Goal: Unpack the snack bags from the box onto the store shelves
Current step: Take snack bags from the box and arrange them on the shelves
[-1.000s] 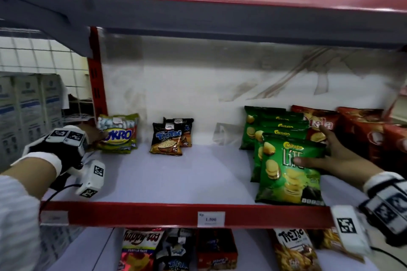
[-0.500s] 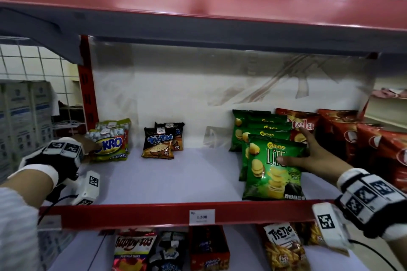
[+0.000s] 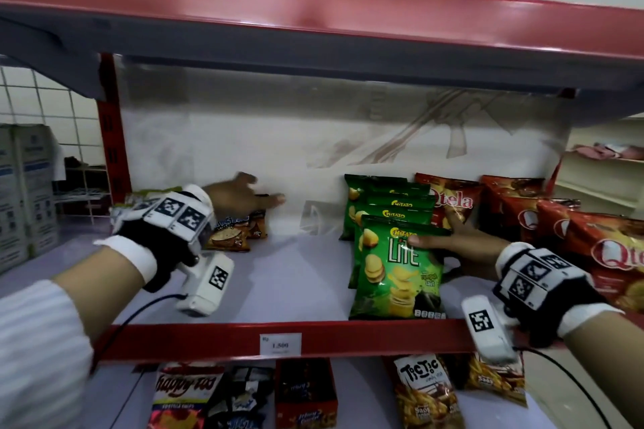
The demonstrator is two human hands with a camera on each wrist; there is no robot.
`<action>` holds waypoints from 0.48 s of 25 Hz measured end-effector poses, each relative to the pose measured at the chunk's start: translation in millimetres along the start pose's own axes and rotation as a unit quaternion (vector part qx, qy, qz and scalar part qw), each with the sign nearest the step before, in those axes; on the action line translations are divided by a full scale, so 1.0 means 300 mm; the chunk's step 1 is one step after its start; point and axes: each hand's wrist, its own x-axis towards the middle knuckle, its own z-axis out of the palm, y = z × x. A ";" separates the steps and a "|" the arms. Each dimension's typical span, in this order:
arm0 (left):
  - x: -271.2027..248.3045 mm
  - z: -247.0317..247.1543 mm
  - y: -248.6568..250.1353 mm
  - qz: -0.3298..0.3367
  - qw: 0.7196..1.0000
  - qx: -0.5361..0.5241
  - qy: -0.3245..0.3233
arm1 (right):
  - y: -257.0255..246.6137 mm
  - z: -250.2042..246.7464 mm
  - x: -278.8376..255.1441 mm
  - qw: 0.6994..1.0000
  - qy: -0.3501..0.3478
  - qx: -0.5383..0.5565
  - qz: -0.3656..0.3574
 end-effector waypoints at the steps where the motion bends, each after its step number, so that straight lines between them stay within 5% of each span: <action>1: -0.020 0.057 0.053 0.027 0.997 -0.027 -0.065 | -0.004 0.000 0.015 1.000 -0.021 0.001 -0.003; 4: -0.056 0.189 0.172 0.061 0.977 -0.077 -0.191 | -0.033 0.010 0.059 0.996 -0.079 -0.037 -0.006; 7: -0.054 0.244 0.226 0.047 0.972 -0.112 -0.200 | -0.074 -0.018 0.105 0.990 -0.108 -0.094 -0.008; 12: -0.069 0.311 0.240 0.038 0.949 -0.196 -0.244 | -0.103 -0.130 0.239 0.999 0.043 -0.010 0.025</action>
